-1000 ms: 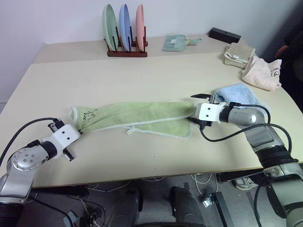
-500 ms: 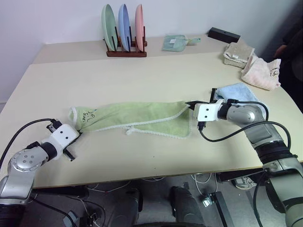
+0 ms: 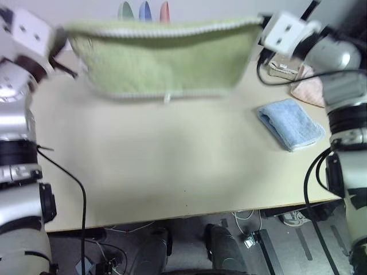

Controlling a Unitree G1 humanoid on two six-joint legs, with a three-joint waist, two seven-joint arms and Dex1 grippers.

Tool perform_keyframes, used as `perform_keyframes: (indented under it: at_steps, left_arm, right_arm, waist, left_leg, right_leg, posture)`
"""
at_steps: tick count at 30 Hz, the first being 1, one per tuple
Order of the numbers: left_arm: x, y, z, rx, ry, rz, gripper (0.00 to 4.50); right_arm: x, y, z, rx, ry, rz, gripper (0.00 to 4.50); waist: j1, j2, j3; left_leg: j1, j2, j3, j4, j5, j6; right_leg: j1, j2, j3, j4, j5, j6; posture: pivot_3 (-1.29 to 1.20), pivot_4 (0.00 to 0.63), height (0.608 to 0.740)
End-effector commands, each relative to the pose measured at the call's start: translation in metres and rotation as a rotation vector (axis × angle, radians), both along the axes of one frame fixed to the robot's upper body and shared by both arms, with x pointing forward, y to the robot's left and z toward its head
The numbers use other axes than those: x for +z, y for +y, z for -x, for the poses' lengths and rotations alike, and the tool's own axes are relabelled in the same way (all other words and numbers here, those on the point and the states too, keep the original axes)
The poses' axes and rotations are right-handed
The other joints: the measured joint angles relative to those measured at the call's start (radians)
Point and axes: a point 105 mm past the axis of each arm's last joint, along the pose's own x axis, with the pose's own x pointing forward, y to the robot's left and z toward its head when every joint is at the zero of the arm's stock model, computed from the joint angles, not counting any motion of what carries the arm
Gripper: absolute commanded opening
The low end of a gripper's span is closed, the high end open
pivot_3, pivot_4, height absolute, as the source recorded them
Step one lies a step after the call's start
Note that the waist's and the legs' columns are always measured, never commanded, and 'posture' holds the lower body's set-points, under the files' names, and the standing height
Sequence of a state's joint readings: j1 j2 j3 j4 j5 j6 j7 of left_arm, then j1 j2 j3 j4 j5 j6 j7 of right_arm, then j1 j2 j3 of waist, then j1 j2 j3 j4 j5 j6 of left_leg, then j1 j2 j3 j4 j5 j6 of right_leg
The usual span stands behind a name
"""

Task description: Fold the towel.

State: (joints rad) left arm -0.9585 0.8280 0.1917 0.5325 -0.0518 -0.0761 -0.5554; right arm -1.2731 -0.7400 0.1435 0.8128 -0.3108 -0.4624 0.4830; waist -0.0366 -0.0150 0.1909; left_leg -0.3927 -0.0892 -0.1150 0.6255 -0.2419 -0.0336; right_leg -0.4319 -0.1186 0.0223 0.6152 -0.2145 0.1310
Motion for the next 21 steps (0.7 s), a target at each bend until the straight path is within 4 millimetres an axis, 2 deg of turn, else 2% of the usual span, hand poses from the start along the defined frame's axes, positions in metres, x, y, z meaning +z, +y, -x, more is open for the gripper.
perform_keyframes:
  at_steps: [1, 4, 5, 6, 7, 9, 14, 17, 21]
  left_arm:
    - [-0.004, 0.017, 0.008, 0.012, 0.011, -0.019, 0.0]
    - [-0.026, 0.018, 0.02, -0.036, 0.079, -0.013, 0.0]
    - [-0.04, 0.018, 0.026, -0.055, 0.121, -0.011, 0.0]
    - [-0.054, 0.017, 0.032, -0.073, 0.168, -0.013, 0.0]
    - [-0.08, 0.017, 0.043, -0.094, 0.261, -0.008, 0.0]
    - [-0.118, 0.015, 0.065, -0.123, 0.417, -0.014, 0.0]
    - [-0.182, 0.01, 0.119, -0.163, 0.723, -0.016, 0.0]
    - [-0.199, 0.006, 0.145, -0.189, 0.857, 0.018, 0.0]
    - [-0.201, -0.005, 0.176, -0.274, 0.993, 0.088, 0.0]
  right_arm:
    - [0.01, -0.009, 0.01, 0.042, 0.0, -0.03, 0.02]
    - [-0.004, -0.004, 0.017, 0.117, 0.07, -0.038, 0.02]
    - [-0.017, -0.002, 0.02, 0.145, 0.123, -0.027, 0.02]
    - [-0.032, -0.001, 0.022, 0.166, 0.181, -0.008, 0.02]
    - [-0.063, -0.001, 0.028, 0.197, 0.298, 0.018, 0.02]
    - [-0.107, -0.003, 0.043, 0.239, 0.482, 0.049, 0.02]
    - [-0.179, -0.021, 0.093, 0.258, 0.899, 0.094, 0.02]
    - [-0.193, -0.03, 0.113, 0.249, 1.049, 0.082, 0.02]
    - [-0.196, -0.038, 0.141, 0.264, 1.21, 0.071, 0.02]
  waist:
    - [-0.013, 0.0, 0.0]
    - [-0.036, 0.0, 0.001]
    - [-0.038, 0.0, 0.001]
    - [-0.039, 0.001, 0.001]
    - [-0.039, 0.0, 0.001]
    - [-0.037, 0.0, 0.001]
    - [-0.01, 0.002, 0.003]
    - [0.001, 0.002, 0.003]
    - [0.013, 0.002, 0.002]
  left_leg:
    - [0.0, 0.0, 0.0, 0.0, -0.002, 0.002]
    - [-0.001, 0.0, 0.004, 0.003, -0.005, 0.006]
    - [-0.001, 0.001, 0.005, 0.004, -0.006, 0.006]
    - [-0.002, 0.001, 0.005, 0.005, -0.006, 0.006]
    - [-0.002, 0.002, 0.006, 0.005, -0.006, 0.006]
    - [-0.001, 0.005, 0.006, 0.005, -0.006, 0.006]
    - [-0.003, 0.007, 0.007, 0.008, -0.009, 0.01]
    - [0.004, 0.009, 0.007, 0.009, -0.009, 0.01]
    - [0.004, 0.011, 0.007, 0.013, -0.01, 0.01]
  right_leg:
    - [0.0, 0.0, 0.0, -0.001, 0.0, 0.0]
    - [-0.001, -0.001, 0.0, 0.0, 0.0, 0.001]
    - [-0.002, -0.001, 0.0, 0.0, 0.0, 0.001]
    - [-0.003, -0.001, 0.0, 0.0, 0.0, 0.001]
    - [-0.003, -0.001, 0.0, 0.001, 0.001, 0.001]
    - [-0.004, 0.0, 0.001, 0.003, 0.0, 0.001]
    - [-0.006, 0.0, 0.001, 0.004, 0.001, 0.0]
    - [0.002, 0.0, 0.0, 0.003, 0.001, -0.001]
    - [0.005, 0.002, -0.002, 0.002, -0.001, -0.004]
  posture:
    - [0.0, 0.15, 0.74]
    - [0.0, 0.15, 0.74]
    - [0.0, 0.15, 0.74]
    - [0.0, 0.15, 0.74]
    - [0.0, 0.15, 0.74]
    - [0.0, 0.15, 0.74]
    - [0.0, 0.15, 0.74]
    - [0.0, 0.15, 0.74]
    - [0.0, 0.15, 0.74]
